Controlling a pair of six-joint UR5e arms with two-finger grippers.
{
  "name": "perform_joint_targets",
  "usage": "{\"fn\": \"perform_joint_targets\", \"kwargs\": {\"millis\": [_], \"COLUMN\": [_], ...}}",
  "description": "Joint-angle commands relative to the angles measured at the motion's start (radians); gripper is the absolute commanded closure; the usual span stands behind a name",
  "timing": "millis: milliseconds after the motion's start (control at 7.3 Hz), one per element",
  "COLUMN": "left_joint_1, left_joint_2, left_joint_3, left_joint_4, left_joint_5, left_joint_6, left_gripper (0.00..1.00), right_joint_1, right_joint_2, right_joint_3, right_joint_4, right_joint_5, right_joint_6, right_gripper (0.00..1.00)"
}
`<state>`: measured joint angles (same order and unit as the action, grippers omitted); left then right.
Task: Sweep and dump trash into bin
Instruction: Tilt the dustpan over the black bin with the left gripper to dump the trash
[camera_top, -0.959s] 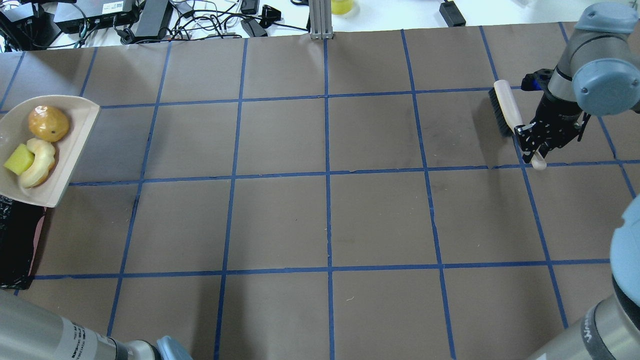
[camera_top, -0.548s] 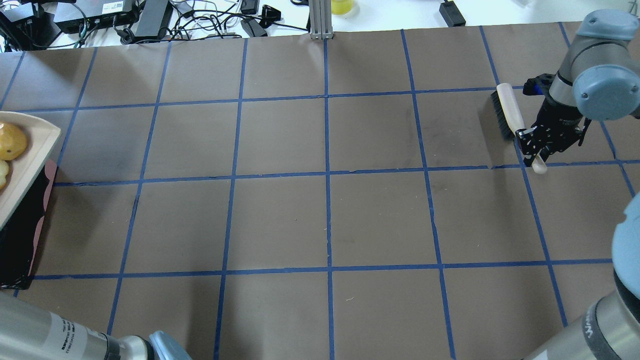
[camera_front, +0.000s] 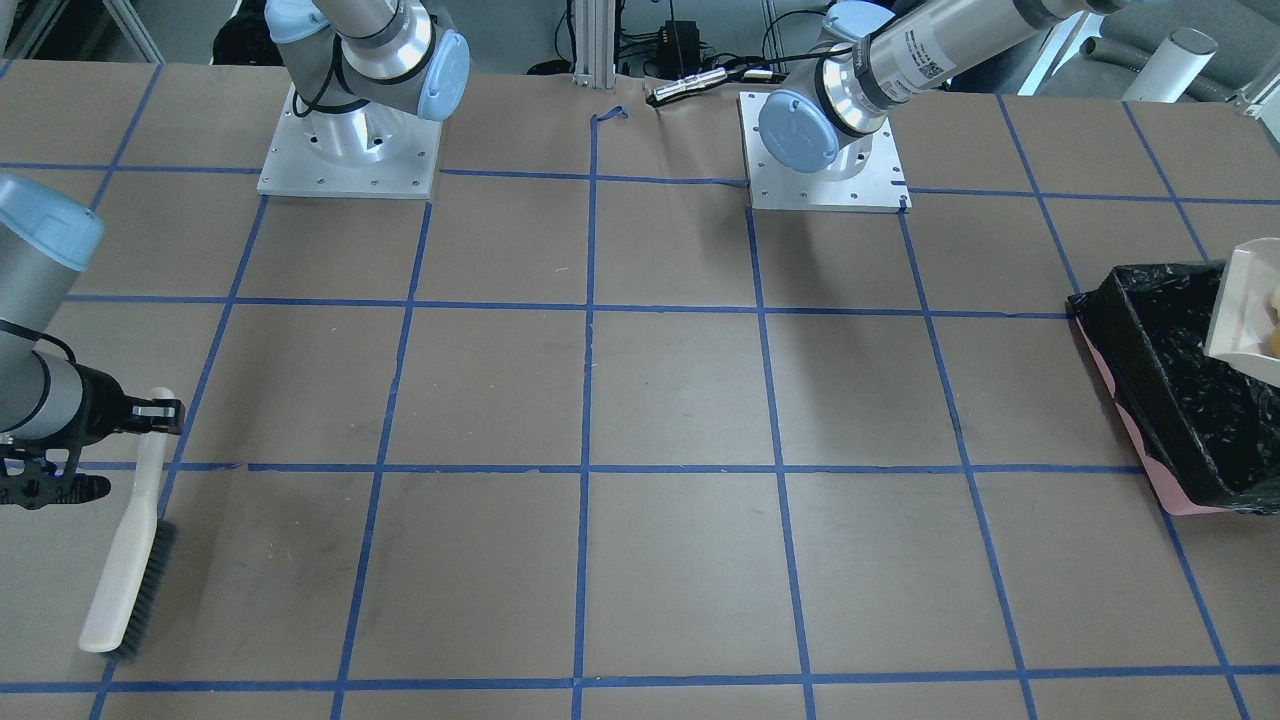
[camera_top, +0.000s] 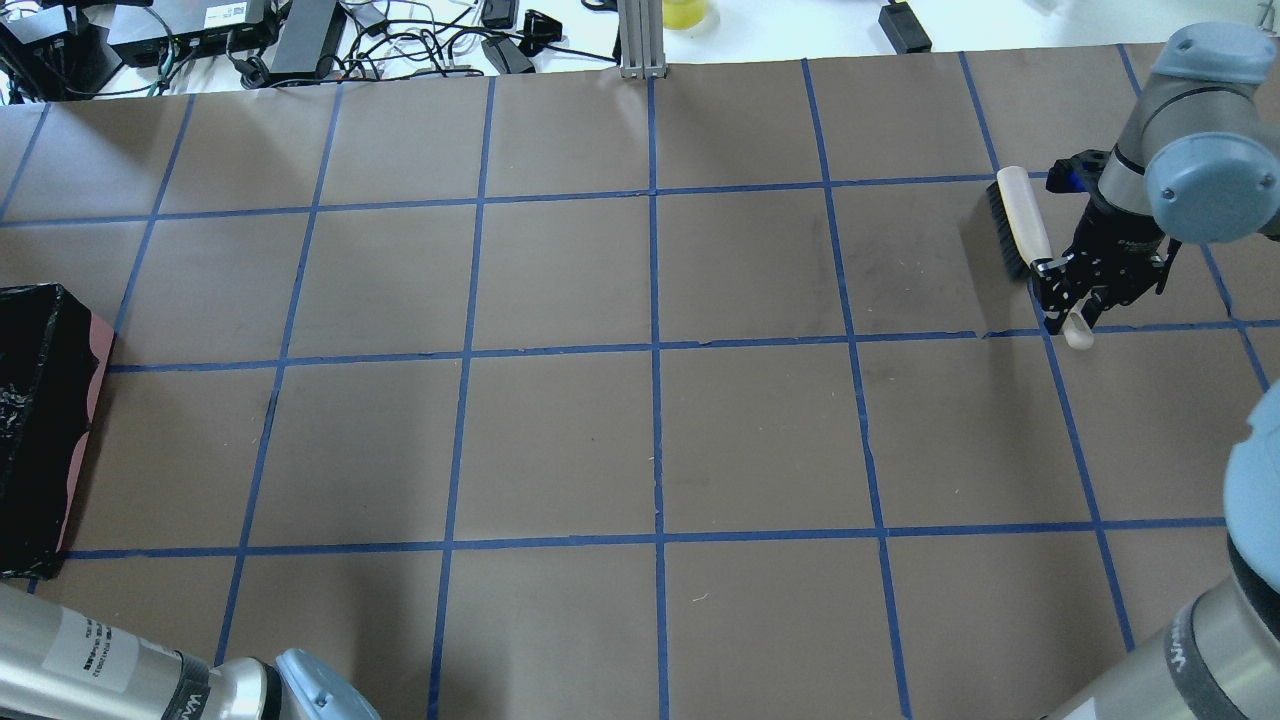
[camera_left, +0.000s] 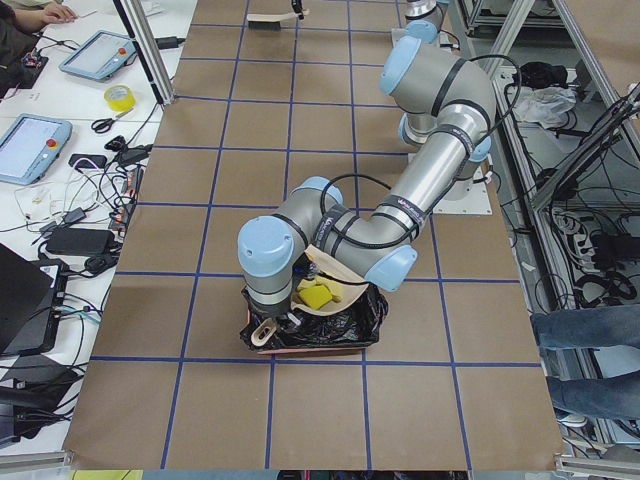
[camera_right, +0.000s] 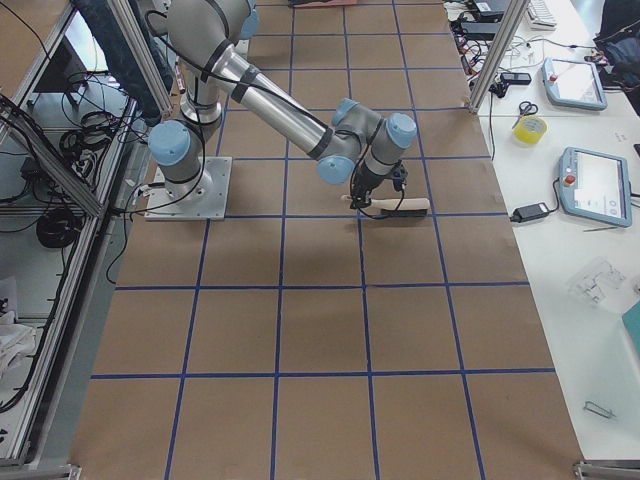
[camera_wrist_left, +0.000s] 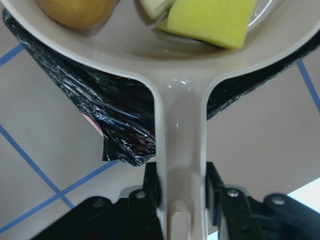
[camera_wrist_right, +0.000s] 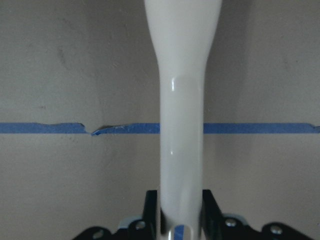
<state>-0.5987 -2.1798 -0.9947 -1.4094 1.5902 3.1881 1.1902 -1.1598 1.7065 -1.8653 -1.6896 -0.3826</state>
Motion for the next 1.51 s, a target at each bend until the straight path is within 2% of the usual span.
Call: {"fn": "perform_joint_targets", "kwargs": {"millis": [0, 137, 274, 548, 685, 822, 959, 1234, 1371], "left_joint_1": [-0.004, -0.013, -0.027, -0.047, -0.067, -0.066, -0.066, -0.056, -0.056], "left_joint_2": [-0.028, -0.028, -0.026, -0.028, -0.005, 0.011, 0.038, 0.087, 0.116], "left_joint_3": [0.004, -0.004, -0.011, -0.030, -0.071, -0.143, -0.210, -0.292, -0.329], "left_joint_4": [0.110, 0.153, 0.177, 0.284, 0.323, 0.414, 0.487, 0.542, 0.565], "left_joint_5": [0.007, 0.014, 0.013, 0.011, 0.011, 0.010, 0.007, 0.005, 0.005], "left_joint_6": [0.099, 0.137, 0.139, 0.141, 0.145, 0.162, 0.167, 0.205, 0.217], "left_gripper": [0.83, 0.83, 0.83, 0.83, 0.83, 0.83, 0.83, 0.83, 0.83], "right_joint_1": [0.000, 0.000, 0.000, 0.015, 0.041, 0.064, 0.074, 0.078, 0.121], "right_joint_2": [0.000, -0.001, -0.014, -0.154, -0.240, -0.307, -0.373, -0.425, -0.425], "right_joint_3": [-0.001, -0.002, -0.017, -0.065, -0.096, -0.126, -0.148, -0.151, -0.172], "right_joint_4": [-0.002, -0.003, 0.003, 0.101, 0.145, 0.229, 0.262, 0.296, 0.296], "right_joint_5": [0.001, 0.001, -0.001, 0.013, 0.011, 0.013, 0.014, 0.019, 0.090], "right_joint_6": [0.004, 0.005, 0.005, 0.005, 0.005, 0.005, 0.008, 0.033, 0.118], "right_gripper": [0.38, 0.35, 0.28, 0.05, 0.00, 0.00, 0.00, 0.00, 0.00]}}
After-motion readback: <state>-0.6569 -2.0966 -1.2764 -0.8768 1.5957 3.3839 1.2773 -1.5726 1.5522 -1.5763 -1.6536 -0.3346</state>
